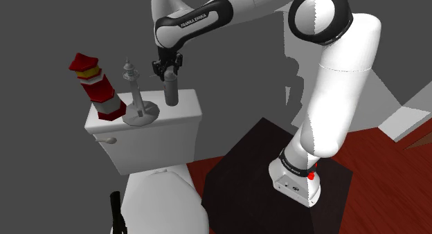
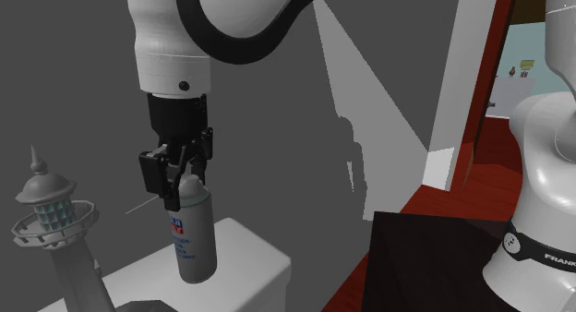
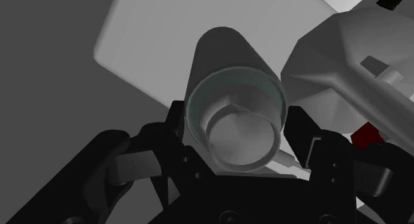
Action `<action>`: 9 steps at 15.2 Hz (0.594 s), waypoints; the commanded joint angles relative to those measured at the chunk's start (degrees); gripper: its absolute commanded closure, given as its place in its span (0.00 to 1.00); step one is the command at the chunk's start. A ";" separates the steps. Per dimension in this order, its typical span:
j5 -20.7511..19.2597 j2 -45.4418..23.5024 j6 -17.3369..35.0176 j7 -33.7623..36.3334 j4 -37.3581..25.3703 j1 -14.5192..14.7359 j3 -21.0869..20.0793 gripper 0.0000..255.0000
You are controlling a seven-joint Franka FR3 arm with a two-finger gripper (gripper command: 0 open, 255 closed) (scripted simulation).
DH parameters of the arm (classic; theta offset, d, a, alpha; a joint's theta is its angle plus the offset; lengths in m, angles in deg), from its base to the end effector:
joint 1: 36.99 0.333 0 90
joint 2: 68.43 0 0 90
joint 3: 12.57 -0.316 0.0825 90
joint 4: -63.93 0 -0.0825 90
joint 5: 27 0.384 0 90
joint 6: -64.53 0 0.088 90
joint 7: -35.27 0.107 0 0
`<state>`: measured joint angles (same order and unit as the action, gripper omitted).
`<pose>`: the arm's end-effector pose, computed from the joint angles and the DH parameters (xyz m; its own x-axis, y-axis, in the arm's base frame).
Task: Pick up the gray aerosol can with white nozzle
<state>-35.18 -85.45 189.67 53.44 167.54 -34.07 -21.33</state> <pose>0.6291 0.1178 0.3887 0.9940 -0.0416 0.1009 -0.0467 -0.9977 0.0494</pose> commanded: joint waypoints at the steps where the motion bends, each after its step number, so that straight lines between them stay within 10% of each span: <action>1: 0.00 -0.10 -0.01 -0.02 0.05 -0.03 0.03 1.00; 9: 0.49 1.43 -3.34 -0.45 -1.77 -0.06 -0.15 1.00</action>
<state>-34.78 -84.27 187.18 53.03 166.41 -34.16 -21.43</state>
